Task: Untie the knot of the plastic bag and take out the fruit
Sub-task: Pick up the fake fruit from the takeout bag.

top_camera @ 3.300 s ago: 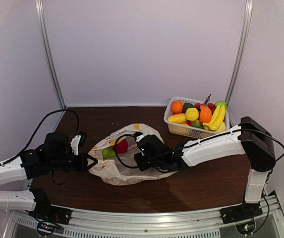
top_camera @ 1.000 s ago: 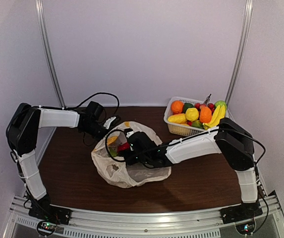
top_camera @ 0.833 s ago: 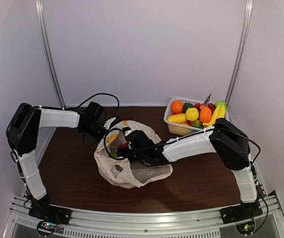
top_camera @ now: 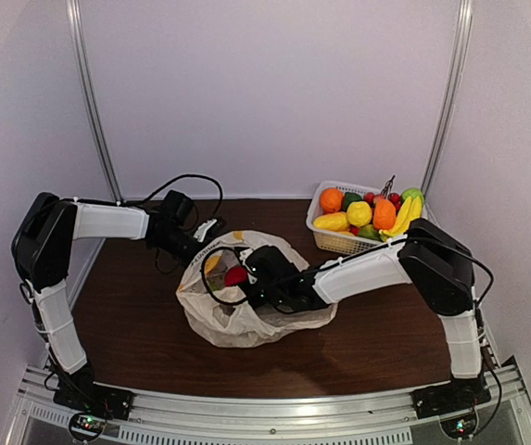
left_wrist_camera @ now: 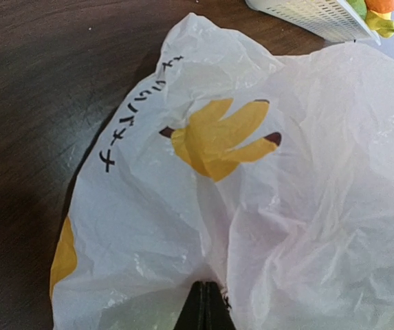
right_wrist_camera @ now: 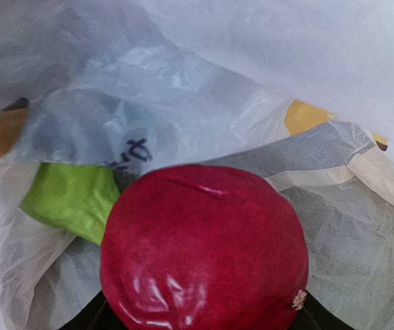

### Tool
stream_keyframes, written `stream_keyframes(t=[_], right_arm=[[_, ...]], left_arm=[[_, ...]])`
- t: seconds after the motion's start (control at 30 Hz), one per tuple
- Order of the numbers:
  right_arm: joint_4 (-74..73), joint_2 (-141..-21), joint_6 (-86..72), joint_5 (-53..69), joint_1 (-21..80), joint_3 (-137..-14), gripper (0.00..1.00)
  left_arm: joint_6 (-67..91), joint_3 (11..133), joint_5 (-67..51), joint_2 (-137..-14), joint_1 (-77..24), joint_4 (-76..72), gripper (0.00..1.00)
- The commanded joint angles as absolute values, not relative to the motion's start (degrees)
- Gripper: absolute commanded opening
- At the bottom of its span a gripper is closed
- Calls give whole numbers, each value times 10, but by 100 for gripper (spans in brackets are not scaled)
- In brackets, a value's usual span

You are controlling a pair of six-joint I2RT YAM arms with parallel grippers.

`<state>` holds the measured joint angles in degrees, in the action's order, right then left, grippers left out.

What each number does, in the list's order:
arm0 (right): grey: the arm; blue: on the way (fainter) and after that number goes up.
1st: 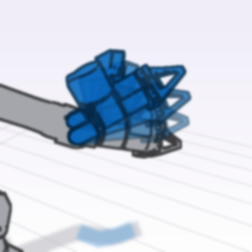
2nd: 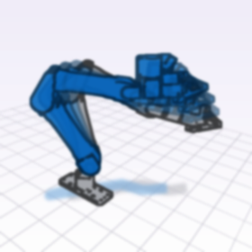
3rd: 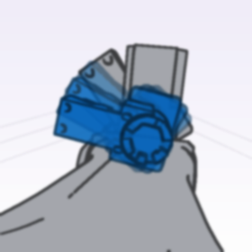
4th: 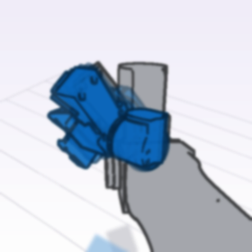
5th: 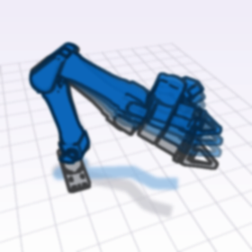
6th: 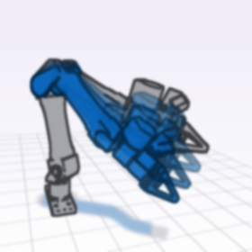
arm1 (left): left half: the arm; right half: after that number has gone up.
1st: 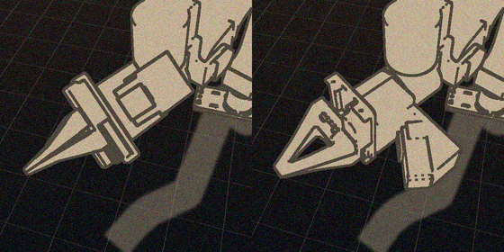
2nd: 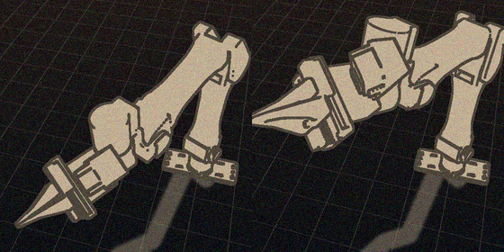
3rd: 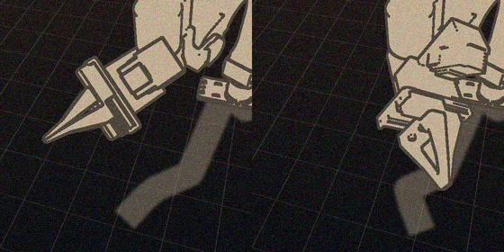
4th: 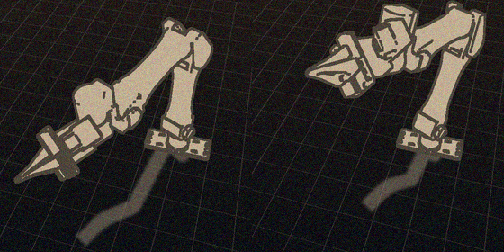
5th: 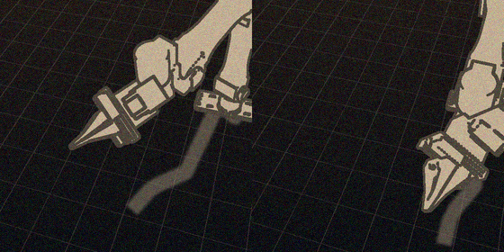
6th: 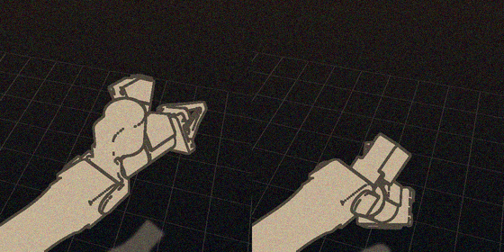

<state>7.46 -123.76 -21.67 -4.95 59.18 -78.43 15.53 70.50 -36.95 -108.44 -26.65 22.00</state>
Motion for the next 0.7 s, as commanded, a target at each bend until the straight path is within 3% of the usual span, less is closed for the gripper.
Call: stream_keyframes(t=[0.0,0.67], right_arm=[[100,-1158,-179,-37,607,-748,53],[45,-988,-93,-113,722,-686,54]], left_arm=[[154,702,-354,-1093,-265,205,0],[150,699,-336,-1073,-265,206,0]])
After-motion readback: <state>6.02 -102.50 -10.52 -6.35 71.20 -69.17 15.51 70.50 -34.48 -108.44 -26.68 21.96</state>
